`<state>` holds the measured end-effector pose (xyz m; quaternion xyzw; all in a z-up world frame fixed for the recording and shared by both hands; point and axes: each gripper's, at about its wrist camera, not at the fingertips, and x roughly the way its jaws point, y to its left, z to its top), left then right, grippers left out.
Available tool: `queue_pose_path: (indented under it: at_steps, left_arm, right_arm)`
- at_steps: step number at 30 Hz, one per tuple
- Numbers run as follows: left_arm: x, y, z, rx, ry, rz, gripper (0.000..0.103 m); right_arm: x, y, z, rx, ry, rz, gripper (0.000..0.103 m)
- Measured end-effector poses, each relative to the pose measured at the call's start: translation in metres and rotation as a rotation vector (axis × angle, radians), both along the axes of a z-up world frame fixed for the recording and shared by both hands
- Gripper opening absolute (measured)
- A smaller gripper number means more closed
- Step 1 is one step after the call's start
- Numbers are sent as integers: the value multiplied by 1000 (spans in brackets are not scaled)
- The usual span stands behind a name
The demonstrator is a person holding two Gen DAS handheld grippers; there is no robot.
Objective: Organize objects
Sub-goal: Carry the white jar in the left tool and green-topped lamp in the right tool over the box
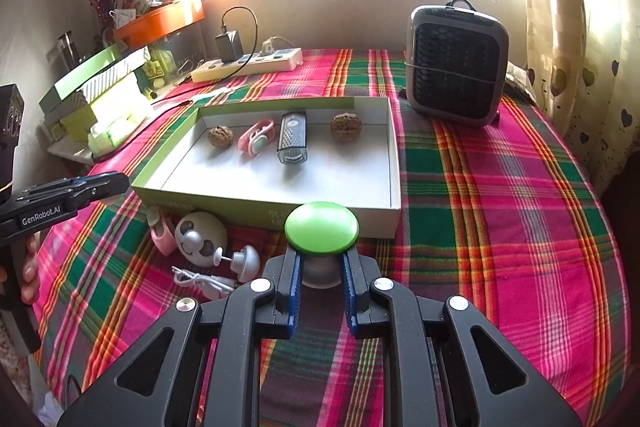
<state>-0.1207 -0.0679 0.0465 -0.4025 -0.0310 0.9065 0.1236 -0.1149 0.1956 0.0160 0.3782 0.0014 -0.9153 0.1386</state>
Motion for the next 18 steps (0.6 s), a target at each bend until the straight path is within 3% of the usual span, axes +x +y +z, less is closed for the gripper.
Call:
queue_pose_path:
  at_steps: [18]
  left_arm:
    - [-50, 24, 4, -18, -14, -51, 17]
  right_arm:
    - [-49, -4, 18, 15, 37, 10, 18]
